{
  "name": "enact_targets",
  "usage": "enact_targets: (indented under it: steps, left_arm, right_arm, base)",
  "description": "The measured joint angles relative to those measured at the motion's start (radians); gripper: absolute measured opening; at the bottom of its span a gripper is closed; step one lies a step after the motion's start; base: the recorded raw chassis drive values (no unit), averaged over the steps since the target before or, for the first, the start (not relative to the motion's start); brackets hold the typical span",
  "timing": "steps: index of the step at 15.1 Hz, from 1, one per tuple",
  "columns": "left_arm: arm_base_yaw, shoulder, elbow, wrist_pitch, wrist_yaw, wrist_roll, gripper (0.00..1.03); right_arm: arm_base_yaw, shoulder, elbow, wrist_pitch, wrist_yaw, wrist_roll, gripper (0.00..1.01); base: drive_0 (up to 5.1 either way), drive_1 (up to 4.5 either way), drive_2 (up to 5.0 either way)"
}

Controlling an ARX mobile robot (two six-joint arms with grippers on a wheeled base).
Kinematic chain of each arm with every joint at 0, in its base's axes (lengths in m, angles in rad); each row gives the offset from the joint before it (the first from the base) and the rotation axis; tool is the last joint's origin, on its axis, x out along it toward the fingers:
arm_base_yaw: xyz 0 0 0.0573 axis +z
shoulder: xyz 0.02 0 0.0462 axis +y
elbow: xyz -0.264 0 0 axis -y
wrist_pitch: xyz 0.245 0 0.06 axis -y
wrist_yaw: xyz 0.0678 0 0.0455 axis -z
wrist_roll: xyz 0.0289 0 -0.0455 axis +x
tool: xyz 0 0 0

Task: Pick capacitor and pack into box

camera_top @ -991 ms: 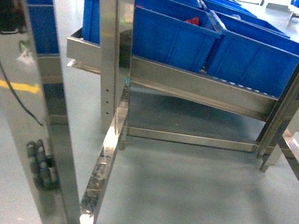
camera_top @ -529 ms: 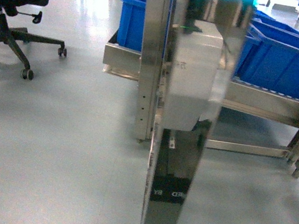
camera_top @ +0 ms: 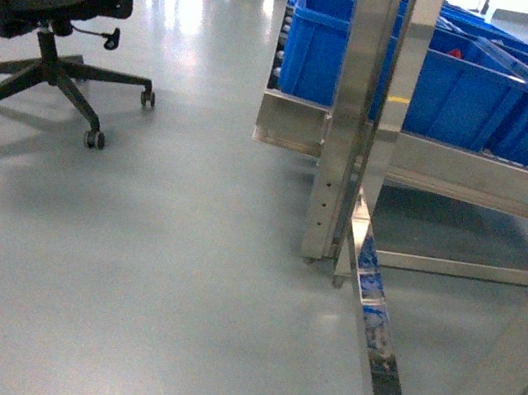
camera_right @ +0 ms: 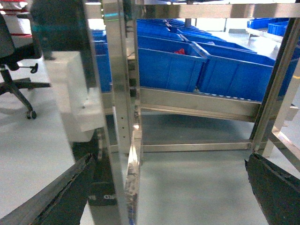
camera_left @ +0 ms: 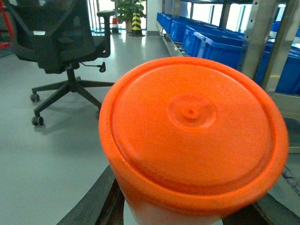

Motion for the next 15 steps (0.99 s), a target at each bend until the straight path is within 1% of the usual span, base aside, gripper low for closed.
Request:
enact_targets:
  steps: [15]
  left_arm:
    - [0.0, 0.0, 0.0, 0.001, 0.002, 0.0, 0.44]
  right_arm:
    - [0.0, 0.0, 0.0, 0.0, 0.0, 0.0, 0.98]
  base:
    - [-5.1, 2.4, 2.4]
